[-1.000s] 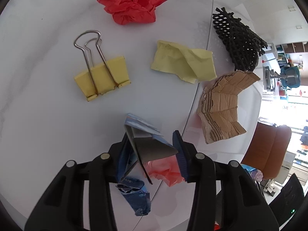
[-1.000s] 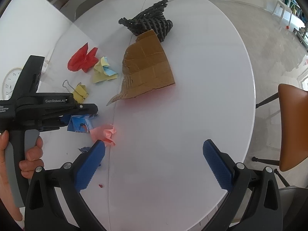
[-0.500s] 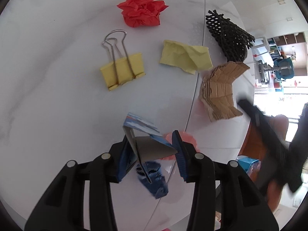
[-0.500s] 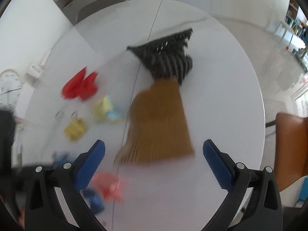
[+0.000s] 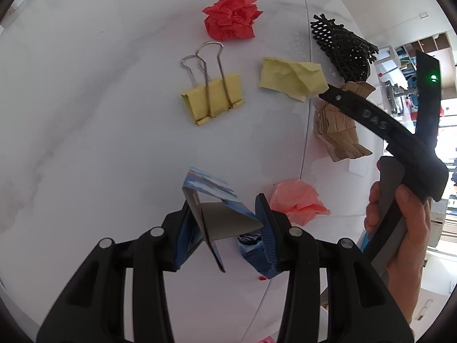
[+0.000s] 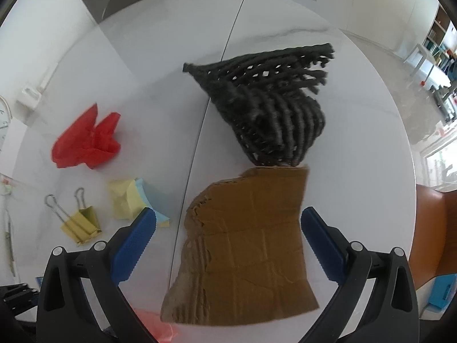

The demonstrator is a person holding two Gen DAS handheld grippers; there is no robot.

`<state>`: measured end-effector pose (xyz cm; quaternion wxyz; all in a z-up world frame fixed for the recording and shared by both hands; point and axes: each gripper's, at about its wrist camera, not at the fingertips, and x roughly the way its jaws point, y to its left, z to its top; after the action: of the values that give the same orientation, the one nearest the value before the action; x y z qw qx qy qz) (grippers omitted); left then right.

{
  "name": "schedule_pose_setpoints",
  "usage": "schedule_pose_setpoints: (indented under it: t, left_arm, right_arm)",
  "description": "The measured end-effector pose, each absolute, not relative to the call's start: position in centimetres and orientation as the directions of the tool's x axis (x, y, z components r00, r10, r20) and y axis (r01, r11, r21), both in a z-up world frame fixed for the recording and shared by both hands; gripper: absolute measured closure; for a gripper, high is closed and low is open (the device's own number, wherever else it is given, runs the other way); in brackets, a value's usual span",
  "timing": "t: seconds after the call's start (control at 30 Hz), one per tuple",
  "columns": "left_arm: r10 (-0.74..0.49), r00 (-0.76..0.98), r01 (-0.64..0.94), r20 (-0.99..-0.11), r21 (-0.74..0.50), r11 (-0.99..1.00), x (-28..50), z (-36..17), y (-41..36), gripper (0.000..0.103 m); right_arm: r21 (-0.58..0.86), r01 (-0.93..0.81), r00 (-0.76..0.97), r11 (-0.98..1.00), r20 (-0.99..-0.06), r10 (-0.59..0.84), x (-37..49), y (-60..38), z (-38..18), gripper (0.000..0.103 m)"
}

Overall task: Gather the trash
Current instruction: 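Grasp the brown cardboard piece with the right tool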

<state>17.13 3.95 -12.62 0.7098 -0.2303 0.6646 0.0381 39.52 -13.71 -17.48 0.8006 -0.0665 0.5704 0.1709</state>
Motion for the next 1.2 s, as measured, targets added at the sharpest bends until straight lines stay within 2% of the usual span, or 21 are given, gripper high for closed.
schedule_pose_setpoints:
  t: [0.07, 0.13, 0.2, 0.27, 0.5, 0.63, 0.67, 0.7, 0.73, 0.77, 0.8, 0.97, 1.03, 1.07, 1.13, 1.17, 1.2]
  left_arm:
    - [-0.240, 0.117, -0.349, -0.964, -0.266, 0.899, 16.8, -12.4, 4.2, 0.062]
    - [-0.236, 0.123, -0.339, -0.964, -0.265, 0.903, 16.6, -12.1, 4.3, 0.062]
    - [-0.232, 0.130, -0.333, -0.964, -0.263, 0.906, 16.5, -11.9, 4.4, 0.062]
    - [-0.226, 0.135, -0.327, -0.965, -0.258, 0.909, 16.3, -11.7, 4.5, 0.062]
    - [-0.224, 0.149, -0.330, -0.963, -0.262, 0.907, 15.2, -10.9, 4.6, 0.062]
    - [-0.218, 0.152, -0.332, -0.964, -0.258, 0.907, 15.4, -11.2, 4.1, 0.062]
    - [-0.217, 0.152, -0.334, -0.964, -0.257, 0.907, 15.7, -11.4, 3.8, 0.062]
    - [-0.218, 0.153, -0.336, -0.964, -0.258, 0.906, 15.7, -11.4, 3.8, 0.062]
    - [-0.221, 0.153, -0.336, -0.963, -0.261, 0.905, 15.7, -11.5, 3.8, 0.062]
    - [-0.224, 0.151, -0.334, -0.963, -0.263, 0.905, 15.7, -11.6, 3.8, 0.062]
    - [-0.225, 0.151, -0.333, -0.963, -0.264, 0.905, 15.6, -11.5, 3.8, 0.061]
    - [-0.222, 0.148, -0.318, -0.964, -0.259, 0.912, 15.8, -11.5, 3.8, 0.061]
    - [-0.217, 0.150, -0.311, -0.965, -0.254, 0.916, 15.9, -11.4, 3.7, 0.061]
    - [-0.214, 0.151, -0.304, -0.965, -0.251, 0.919, 16.0, -11.4, 3.7, 0.061]
    - [-0.211, 0.154, -0.292, -0.965, -0.249, 0.923, 16.0, -11.4, 3.6, 0.061]
    - [-0.209, 0.158, -0.286, -0.965, -0.248, 0.926, 15.9, -11.3, 3.6, 0.061]
    - [-0.208, 0.161, -0.282, -0.965, -0.247, 0.927, 15.9, -11.2, 3.6, 0.061]
  right_arm:
    - [0.086, -0.351, 0.290, 0.933, -0.937, 0.195, 39.4, -13.7, -17.7, 0.024]
    - [0.103, -0.354, 0.288, 0.930, -0.934, 0.213, 39.2, -14.0, -17.6, 0.029]
    - [0.136, -0.349, 0.278, 0.927, -0.930, 0.241, 39.0, -14.3, -17.4, 0.050]
    - [0.165, -0.342, 0.262, 0.925, -0.929, 0.263, 38.9, -15.0, -17.2, 0.064]
    - [0.225, -0.345, 0.242, 0.911, -0.917, 0.318, 38.1, -17.1, -17.7, 0.078]
    - [0.198, -0.332, 0.271, 0.922, -0.916, 0.294, 36.9, -17.4, -17.2, 0.079]
    - [0.180, -0.321, 0.293, 0.930, -0.915, 0.278, 36.4, -17.6, -17.0, 0.076]
    - [0.163, -0.309, 0.311, 0.937, -0.914, 0.262, 36.0, -17.2, -16.9, 0.057]
    - [0.140, -0.297, 0.334, 0.944, -0.911, 0.241, 35.9, -16.9, -16.7, 0.046]
    - [0.096, -0.278, 0.374, 0.956, -0.906, 0.200, 35.7, -16.6, -16.5, 0.029]
    - [0.066, -0.269, 0.401, 0.961, -0.899, 0.174, 35.5, -16.1, -16.4, 0.022]
    - [-0.041, -0.229, 0.445, 0.972, -0.893, 0.067, 36.4, -13.3, -17.0, 0.023]
    - [-0.068, -0.217, 0.433, 0.974, -0.901, 0.033, 36.8, -12.6, -17.7, 0.051]
    - [-0.067, -0.210, 0.418, 0.975, -0.908, 0.027, 37.0, -12.9, -17.8, 0.068]
    - [-0.065, -0.209, 0.434, 0.976, -0.900, 0.033, 36.7, -13.2, -17.2, 0.080]
    - [-0.057, -0.214, 0.440, 0.975, -0.897, 0.044, 36.5, -13.6, -16.7, 0.096]
    - [-0.031, -0.218, 0.442, 0.975, -0.894, 0.070, 36.3, -13.4, -16.4, 0.099]
